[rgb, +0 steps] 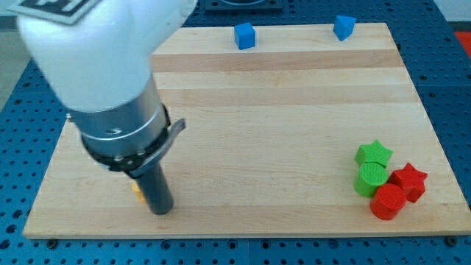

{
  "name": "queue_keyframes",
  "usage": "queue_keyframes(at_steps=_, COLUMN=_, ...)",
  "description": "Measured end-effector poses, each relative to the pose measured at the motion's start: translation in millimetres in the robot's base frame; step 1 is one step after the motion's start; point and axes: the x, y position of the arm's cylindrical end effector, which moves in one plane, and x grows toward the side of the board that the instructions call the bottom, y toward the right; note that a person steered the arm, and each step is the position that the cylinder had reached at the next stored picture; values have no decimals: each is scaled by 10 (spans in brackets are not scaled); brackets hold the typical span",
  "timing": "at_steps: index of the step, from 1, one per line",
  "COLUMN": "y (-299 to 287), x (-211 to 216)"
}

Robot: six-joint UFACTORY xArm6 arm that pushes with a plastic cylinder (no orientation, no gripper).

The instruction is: Push the yellow heart towards the top of the board

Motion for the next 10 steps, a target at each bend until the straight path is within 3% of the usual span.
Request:
queue_keyframes(at_steps=1, y=-183, x=-12)
queue_keyframes(at_steps=6, y=-566, x=-920)
queue_keyframes(at_steps=9, y=78, x=-1490)
queue_keyframes(at_steps=10, y=142, x=-1874)
